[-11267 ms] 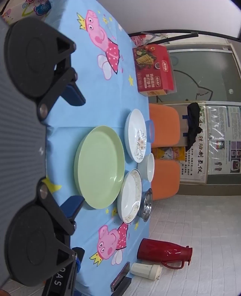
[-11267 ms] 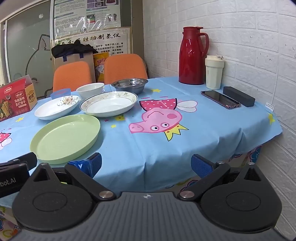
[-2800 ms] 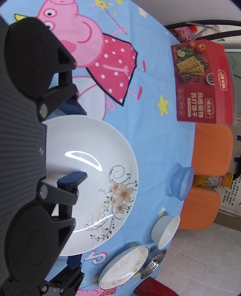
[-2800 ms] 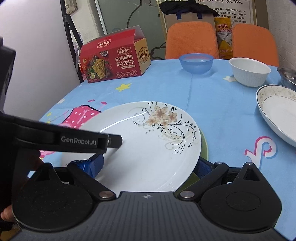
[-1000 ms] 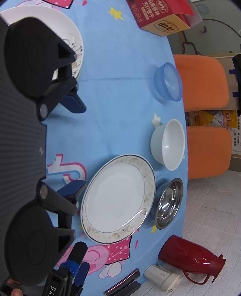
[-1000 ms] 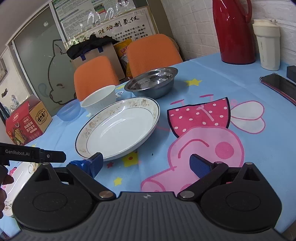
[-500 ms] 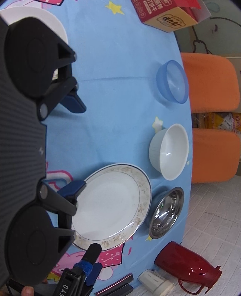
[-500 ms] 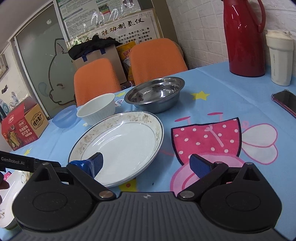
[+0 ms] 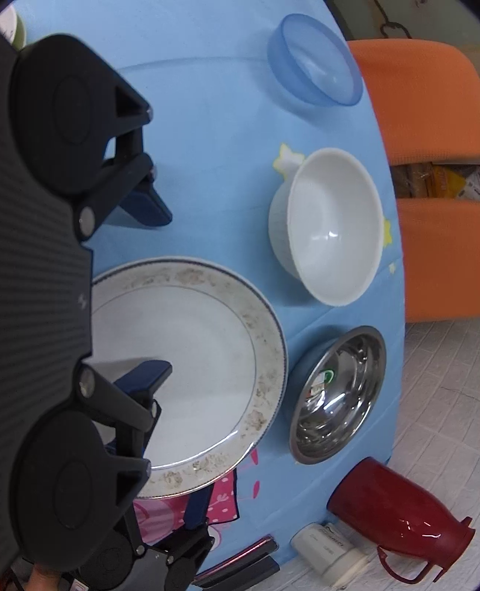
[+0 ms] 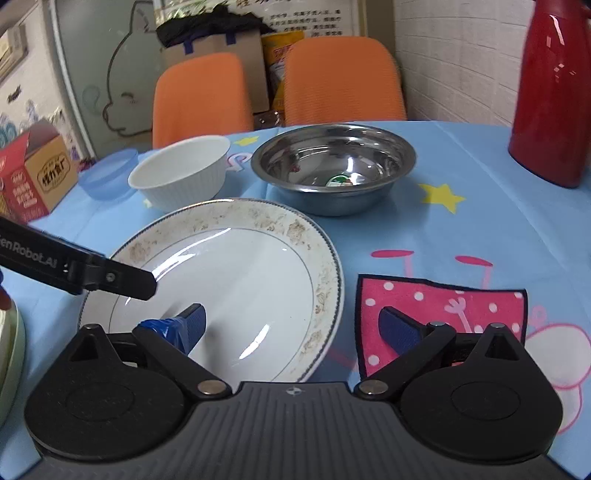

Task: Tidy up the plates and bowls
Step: 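Slide the stack under the gold-rimmed plate rim and close the left gripper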

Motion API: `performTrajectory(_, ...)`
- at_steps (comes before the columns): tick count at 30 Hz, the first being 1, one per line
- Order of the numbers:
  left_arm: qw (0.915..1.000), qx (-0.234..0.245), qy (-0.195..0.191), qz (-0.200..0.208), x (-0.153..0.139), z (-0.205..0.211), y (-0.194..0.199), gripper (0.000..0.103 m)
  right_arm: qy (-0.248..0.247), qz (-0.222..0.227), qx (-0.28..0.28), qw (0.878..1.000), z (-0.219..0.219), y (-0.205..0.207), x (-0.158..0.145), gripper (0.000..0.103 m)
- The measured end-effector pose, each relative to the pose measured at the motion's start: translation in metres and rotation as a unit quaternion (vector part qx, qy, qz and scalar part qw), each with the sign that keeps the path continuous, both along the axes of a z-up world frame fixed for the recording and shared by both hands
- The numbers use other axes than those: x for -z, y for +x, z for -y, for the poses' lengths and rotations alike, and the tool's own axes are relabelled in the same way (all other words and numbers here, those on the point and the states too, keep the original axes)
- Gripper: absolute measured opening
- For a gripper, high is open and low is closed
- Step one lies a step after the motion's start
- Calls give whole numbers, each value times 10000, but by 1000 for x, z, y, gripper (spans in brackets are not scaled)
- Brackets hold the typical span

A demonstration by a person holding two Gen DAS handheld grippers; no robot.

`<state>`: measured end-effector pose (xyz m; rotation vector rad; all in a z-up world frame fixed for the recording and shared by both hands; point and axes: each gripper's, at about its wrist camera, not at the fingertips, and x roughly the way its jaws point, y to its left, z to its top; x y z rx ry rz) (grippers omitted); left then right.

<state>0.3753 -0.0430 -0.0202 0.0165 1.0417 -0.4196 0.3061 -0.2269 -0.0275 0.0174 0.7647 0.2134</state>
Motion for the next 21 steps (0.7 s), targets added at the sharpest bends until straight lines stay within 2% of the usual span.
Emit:
performTrajectory(2,10000,10,-21,-35,3,1,1,73,-170,-34,-169,9997,-5,3,0,88)
performTrajectory(8,9999,-2,-129,26,3,-1,-2,73,-81,67,-215,9997,-3,2,3,91)
performTrajectory(10,9999,-6,-99,51,4,1,-2,73,-75,109,-216,9997,-3,1,3,91)
performTrajectory(15,9998,-47,26,212,6,6,-8,73,-131,-108,-130,9998,-9,2,-1,91)
performTrajectory(21,9992,2,204,343,7,11,-15,73,-85,-26,-458,9989,-18,-11,2,91)
